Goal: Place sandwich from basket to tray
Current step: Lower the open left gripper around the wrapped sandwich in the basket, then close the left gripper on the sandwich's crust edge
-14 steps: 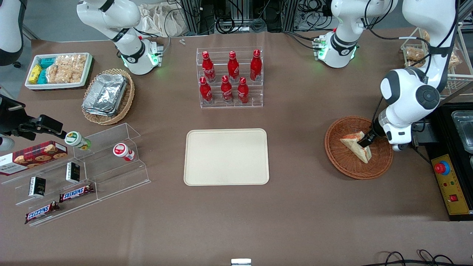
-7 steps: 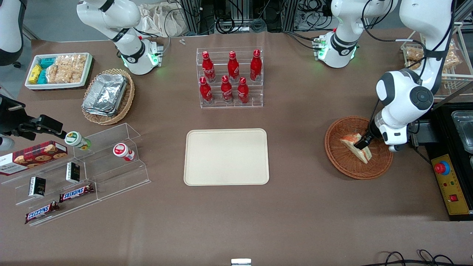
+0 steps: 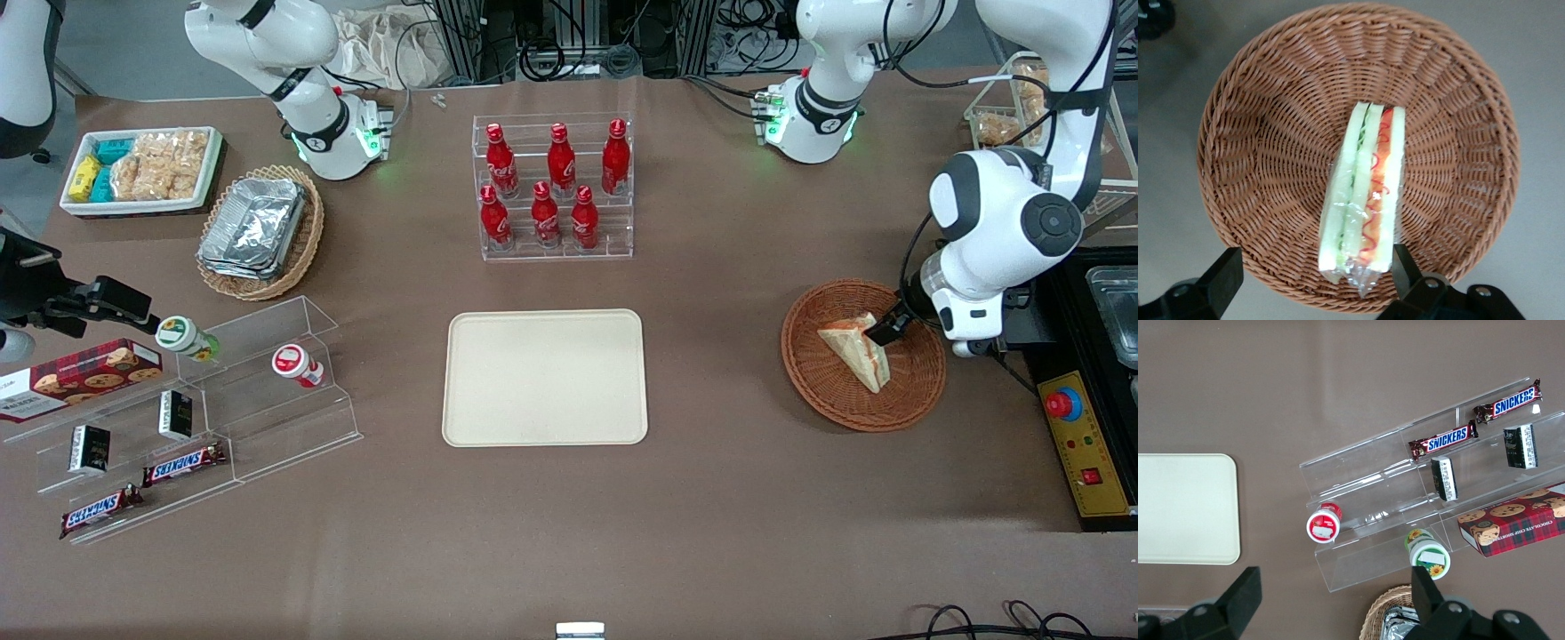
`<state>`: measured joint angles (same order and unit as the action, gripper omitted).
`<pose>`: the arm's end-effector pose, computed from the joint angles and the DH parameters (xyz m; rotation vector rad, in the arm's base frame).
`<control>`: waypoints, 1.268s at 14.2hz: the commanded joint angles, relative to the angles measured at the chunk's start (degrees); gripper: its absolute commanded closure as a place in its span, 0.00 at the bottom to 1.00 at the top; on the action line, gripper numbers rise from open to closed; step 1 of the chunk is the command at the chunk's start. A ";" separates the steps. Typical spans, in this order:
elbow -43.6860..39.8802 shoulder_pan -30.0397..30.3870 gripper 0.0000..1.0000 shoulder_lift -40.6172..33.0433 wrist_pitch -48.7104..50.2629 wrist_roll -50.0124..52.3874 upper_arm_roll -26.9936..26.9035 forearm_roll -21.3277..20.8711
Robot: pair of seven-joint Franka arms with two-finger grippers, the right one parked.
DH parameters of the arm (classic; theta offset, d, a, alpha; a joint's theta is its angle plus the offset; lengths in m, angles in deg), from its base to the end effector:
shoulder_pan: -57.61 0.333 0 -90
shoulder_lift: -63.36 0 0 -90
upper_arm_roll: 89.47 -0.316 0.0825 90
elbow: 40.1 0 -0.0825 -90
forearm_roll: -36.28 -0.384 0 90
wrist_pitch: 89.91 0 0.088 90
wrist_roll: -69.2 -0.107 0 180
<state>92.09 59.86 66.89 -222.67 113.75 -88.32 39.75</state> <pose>0.5113 0.0087 0.3146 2.8473 1.2699 -0.1006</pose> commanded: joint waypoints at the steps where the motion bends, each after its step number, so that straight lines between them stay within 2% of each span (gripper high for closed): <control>1: -1.23 -0.67 0.01 1.56 0.48 1.06 -0.19 -0.05; 8: -3.26 -0.76 0.01 7.37 -3.03 1.33 -0.10 -0.05; 14: -1.68 -0.76 0.01 7.73 -3.21 1.24 -0.10 0.04; 18: 0.08 -0.76 0.01 8.95 -7.60 1.24 -0.10 0.13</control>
<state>91.41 59.80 74.70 -227.93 113.76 -88.14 39.75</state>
